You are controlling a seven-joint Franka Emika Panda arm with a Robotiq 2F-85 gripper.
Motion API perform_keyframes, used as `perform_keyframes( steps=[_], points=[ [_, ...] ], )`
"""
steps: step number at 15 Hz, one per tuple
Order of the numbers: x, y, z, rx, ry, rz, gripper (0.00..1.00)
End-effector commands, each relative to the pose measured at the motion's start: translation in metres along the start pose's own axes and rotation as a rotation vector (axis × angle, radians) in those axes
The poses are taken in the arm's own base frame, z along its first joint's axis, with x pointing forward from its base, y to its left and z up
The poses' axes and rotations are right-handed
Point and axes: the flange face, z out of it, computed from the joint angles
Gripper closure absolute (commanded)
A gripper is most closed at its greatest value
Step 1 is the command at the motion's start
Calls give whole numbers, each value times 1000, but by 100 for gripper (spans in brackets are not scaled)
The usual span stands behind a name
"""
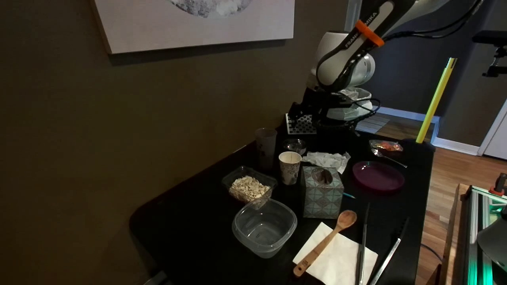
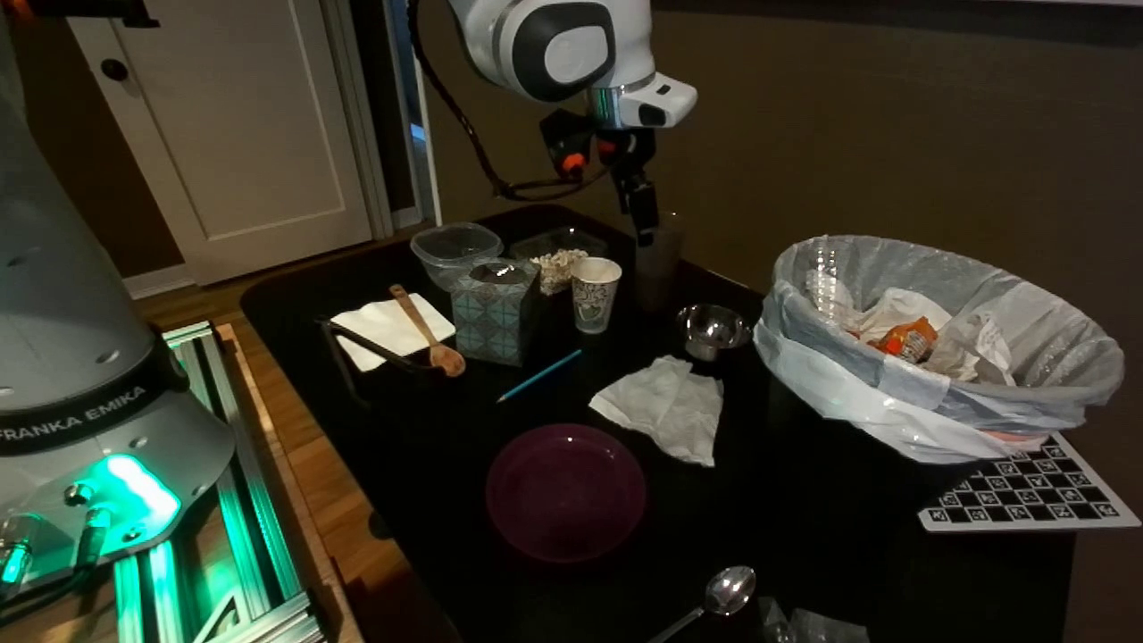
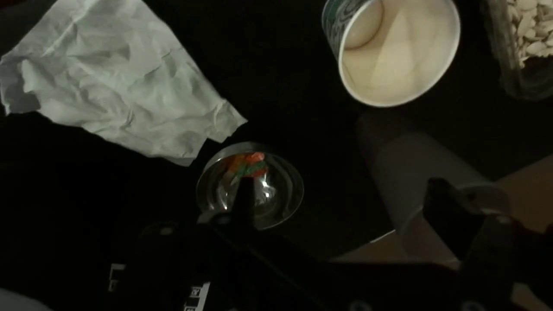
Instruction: Push the closest cup forward, then then pour out the contents from the furthest cup into the closest cup
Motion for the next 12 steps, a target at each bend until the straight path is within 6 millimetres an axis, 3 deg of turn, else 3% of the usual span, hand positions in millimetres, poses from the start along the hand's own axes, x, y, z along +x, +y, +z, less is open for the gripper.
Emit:
perform_keyframes(
  steps=[1, 5, 12],
  points=[
    [8, 3, -9, -1, 9, 13, 0],
    [20, 5, -23, 1, 25, 33, 0],
    [36, -7, -6, 49, -17, -46, 0]
  ],
)
